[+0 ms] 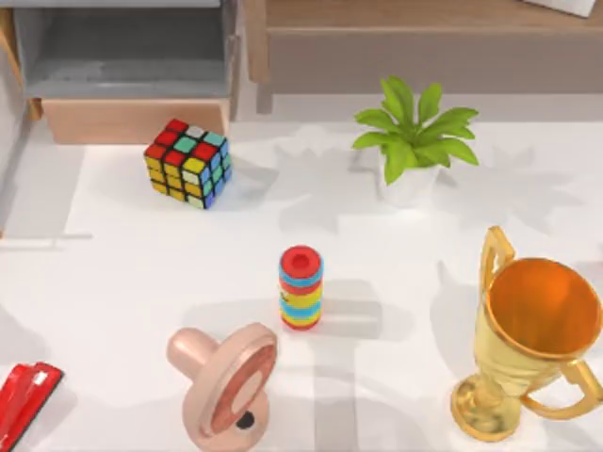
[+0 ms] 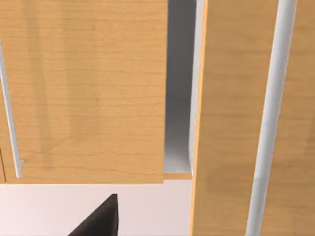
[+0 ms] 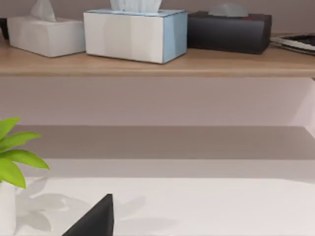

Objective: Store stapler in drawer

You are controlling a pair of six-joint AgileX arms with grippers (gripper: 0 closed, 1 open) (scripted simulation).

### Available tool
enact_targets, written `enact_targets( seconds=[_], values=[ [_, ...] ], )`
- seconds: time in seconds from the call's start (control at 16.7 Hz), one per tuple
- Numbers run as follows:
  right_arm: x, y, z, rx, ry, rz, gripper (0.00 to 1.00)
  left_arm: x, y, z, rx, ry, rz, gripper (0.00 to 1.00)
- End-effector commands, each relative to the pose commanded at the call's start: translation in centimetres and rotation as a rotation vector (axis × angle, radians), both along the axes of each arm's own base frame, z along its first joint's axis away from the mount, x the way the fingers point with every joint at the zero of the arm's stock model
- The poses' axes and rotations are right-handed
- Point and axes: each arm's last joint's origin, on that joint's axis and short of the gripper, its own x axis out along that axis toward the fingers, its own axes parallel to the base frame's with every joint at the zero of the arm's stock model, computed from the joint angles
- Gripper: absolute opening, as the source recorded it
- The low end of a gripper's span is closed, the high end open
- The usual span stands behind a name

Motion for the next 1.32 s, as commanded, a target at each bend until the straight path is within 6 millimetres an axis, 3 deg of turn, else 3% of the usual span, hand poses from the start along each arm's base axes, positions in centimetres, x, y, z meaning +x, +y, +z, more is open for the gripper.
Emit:
enact_targets(
  seconds=[0.24,0.72,1.08,1.32],
  values=[
    [0.0,0.0,0.0,0.0,0.0,0.0,1.0,-1.5,0.0,0.0,0.0,0.0,0.0,1.0],
    [0.0,0.0,0.0,0.0,0.0,0.0,1.0,-1.1,0.1,0.6,-0.054,0.029,0.012,1.0],
    [0.0,0.0,0.0,0.0,0.0,0.0,1.0,0.3,-0.1,3.7,-0.301,0.166,0.08,1.0],
    [0.0,0.0,0.0,0.0,0.0,0.0,1.0,1.1,-1.8,6.7,-0.547,0.326,0.16,1.0]
  ],
)
